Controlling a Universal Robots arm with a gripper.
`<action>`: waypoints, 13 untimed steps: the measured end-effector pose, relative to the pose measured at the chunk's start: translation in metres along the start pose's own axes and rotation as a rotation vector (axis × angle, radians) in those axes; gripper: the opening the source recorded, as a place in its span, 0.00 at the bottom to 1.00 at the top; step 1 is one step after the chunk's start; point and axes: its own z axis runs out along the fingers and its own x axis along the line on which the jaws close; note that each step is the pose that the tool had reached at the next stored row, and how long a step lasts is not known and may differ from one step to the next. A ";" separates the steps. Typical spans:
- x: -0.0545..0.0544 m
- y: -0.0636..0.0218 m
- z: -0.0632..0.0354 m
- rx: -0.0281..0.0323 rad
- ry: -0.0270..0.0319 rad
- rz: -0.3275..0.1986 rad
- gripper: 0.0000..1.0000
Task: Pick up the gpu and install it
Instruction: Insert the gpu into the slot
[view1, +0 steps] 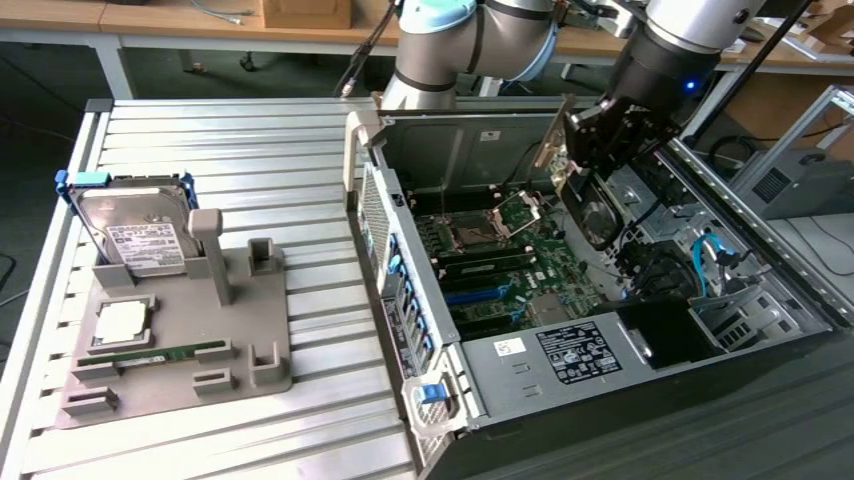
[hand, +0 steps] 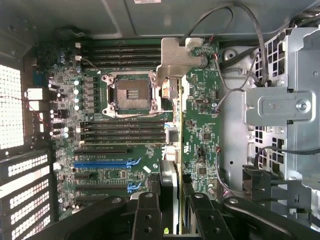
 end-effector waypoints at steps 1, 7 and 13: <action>0.000 0.0000 0.0000 0.0001 0.0002 -0.008 0.27; 0.000 0.0000 0.0000 0.0011 0.0015 -0.058 0.27; 0.000 0.0000 0.0000 0.0020 0.0027 -0.107 0.27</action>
